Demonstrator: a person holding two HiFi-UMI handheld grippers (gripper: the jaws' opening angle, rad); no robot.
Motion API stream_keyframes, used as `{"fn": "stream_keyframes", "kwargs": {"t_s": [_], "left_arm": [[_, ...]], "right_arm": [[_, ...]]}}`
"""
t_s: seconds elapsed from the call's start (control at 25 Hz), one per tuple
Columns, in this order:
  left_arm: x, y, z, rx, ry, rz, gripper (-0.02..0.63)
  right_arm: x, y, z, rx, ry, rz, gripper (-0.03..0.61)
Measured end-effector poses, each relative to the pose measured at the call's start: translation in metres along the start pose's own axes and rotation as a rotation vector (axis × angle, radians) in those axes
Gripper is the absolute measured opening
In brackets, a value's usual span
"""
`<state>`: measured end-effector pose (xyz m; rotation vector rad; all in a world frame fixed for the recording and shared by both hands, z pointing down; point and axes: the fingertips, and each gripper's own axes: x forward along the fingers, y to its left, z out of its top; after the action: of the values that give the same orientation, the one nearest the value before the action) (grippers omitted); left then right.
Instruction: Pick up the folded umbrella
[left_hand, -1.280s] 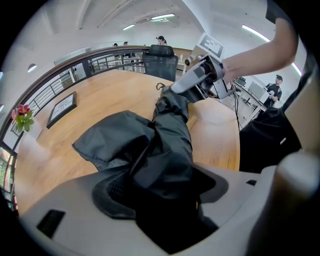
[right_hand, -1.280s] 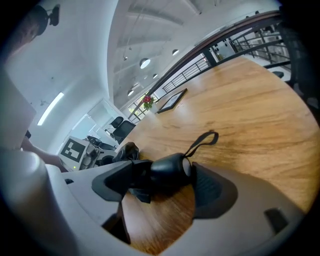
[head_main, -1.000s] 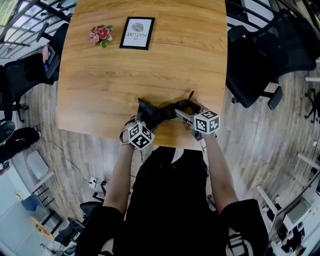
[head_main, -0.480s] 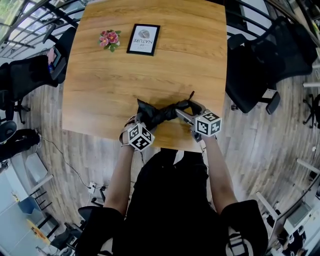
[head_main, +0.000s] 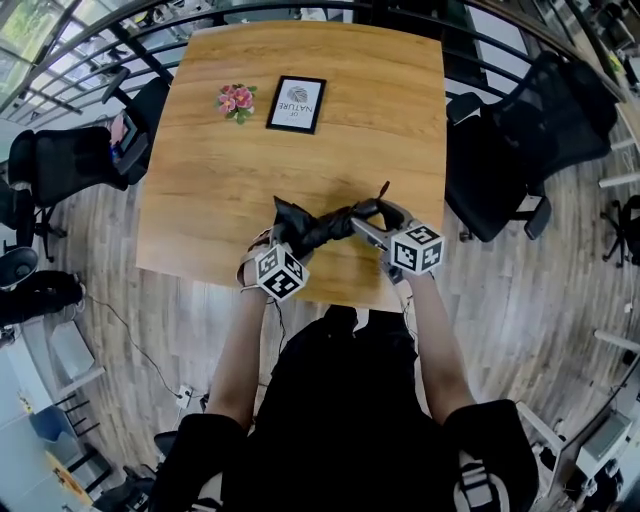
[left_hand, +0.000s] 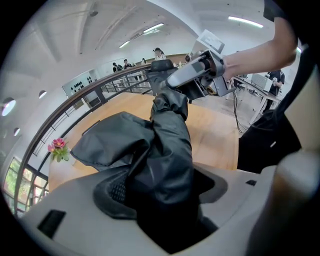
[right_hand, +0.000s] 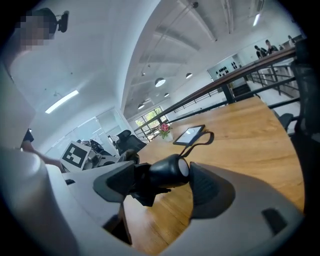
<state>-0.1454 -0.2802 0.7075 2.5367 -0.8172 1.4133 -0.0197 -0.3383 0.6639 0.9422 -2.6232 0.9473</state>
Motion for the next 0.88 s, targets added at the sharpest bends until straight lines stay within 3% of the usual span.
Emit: {"fn": "stream_keyframes", "kwargs": {"t_s": [0.48, 0.88], "left_arm": [[-0.057, 0.028, 0.025, 0.067, -0.053, 0.139, 0.33], [-0.09, 0.047, 0.042, 0.104, -0.089, 0.203, 0.33]], "right_arm": [[-0.01, 0.043, 0.056, -0.091, -0.107, 0.041, 0.353], [-0.015, 0.068, 0.092, -0.171, -0.151, 0.046, 0.343]]}}
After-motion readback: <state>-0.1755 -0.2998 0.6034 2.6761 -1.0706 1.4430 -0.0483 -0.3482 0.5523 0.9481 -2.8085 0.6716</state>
